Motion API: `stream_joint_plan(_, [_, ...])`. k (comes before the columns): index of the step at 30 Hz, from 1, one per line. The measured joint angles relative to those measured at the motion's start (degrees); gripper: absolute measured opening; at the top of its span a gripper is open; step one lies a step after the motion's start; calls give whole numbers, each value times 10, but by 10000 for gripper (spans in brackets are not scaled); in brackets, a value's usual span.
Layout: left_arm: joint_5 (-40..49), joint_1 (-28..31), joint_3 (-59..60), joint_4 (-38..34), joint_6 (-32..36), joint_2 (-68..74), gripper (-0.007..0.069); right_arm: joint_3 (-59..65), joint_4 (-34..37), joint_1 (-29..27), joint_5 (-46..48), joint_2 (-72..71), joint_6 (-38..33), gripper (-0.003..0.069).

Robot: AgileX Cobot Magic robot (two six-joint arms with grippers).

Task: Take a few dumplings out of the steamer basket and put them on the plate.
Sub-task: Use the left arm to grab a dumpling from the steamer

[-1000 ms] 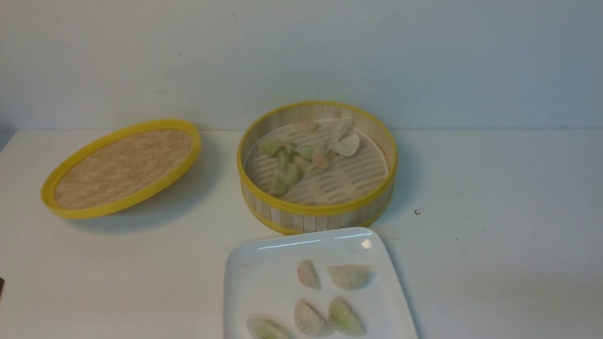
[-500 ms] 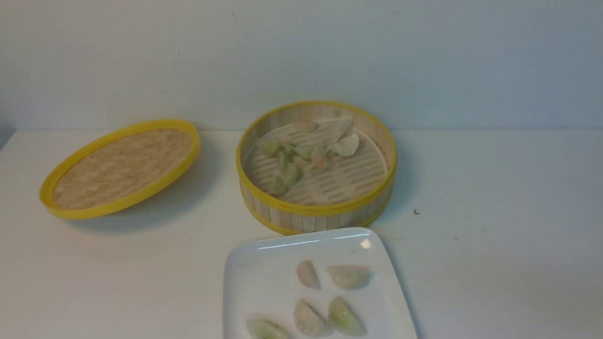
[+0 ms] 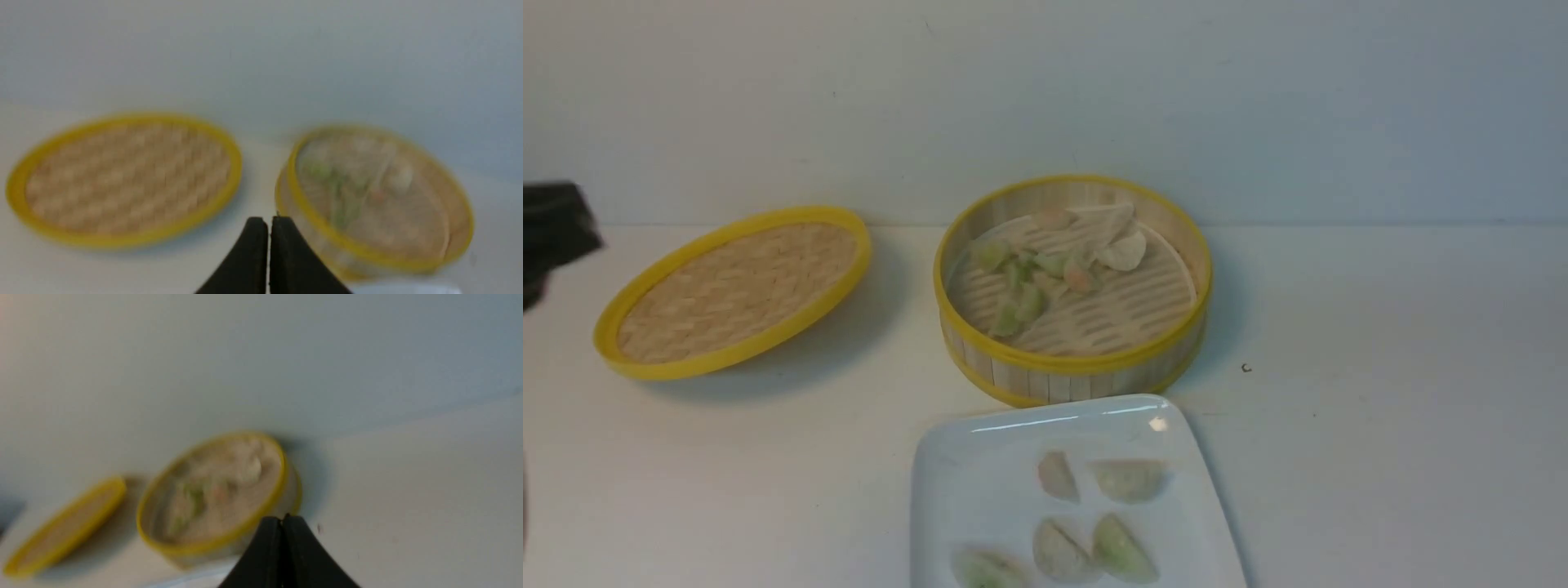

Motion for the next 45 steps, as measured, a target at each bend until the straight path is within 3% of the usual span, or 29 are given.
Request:
stream_joint_plan(3, [148,0,-63,-27,49,121,-6,-58,32,29,91,89,-64,-14])
stream_joint_plan(6, [211,0,-86,-69,115,210,-6,-76,74,39,111,145,-111,-14])
stream_joint_plan(14, [166,-63,-130,-105,199,302,-6,-78,173,41,110,228,-186,-14])
stream_joint_plan(20, [205,-124,-291,-76,200,399,-6,-78,224,44,93,257,-232,-14])
stream_joint_plan(29, [254,-147,-520,-29,216,605,0,-78,244,44,94,259,-249,-14])
stream_joint_plan(35, [254,-155,-618,19,217,709,113,-78,244,44,94,259,-251,-14])
stream_joint_plan(40, [259,-164,-666,49,217,781,304,-78,244,44,94,259,-269,-14])
stream_joint_plan(45, [270,-167,-670,52,217,818,423,-78,244,44,94,259,-279,-14])
